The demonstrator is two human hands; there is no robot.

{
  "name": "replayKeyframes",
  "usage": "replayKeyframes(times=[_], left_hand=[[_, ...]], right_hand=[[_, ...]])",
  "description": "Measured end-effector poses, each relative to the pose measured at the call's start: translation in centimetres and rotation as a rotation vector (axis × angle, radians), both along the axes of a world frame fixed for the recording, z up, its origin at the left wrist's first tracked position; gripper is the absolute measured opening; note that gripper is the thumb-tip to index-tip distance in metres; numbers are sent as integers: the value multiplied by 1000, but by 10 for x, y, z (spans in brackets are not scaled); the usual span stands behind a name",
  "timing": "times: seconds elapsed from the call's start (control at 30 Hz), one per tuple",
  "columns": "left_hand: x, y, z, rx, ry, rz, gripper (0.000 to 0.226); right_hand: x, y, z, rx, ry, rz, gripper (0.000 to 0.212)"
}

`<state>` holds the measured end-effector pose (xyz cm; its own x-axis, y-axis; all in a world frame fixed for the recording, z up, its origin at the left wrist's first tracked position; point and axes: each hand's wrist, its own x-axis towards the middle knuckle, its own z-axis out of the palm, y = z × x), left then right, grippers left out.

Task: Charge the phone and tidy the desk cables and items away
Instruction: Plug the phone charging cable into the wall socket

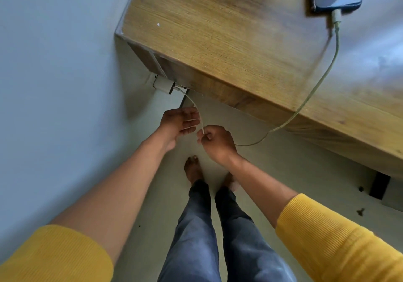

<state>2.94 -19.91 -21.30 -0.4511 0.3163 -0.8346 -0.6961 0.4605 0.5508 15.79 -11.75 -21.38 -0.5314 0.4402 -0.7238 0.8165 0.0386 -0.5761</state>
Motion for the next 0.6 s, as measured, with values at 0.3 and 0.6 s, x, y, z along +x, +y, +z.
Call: replayKeyframes(times=[0.3,0.6], left_hand=[[59,-35,36,-55,326,-493,27],[40,-29,107,193,106,-61,19]], right_hand=[[-38,16,62,-106,102,-140,24],[0,13,99,-220,122,-155,58]])
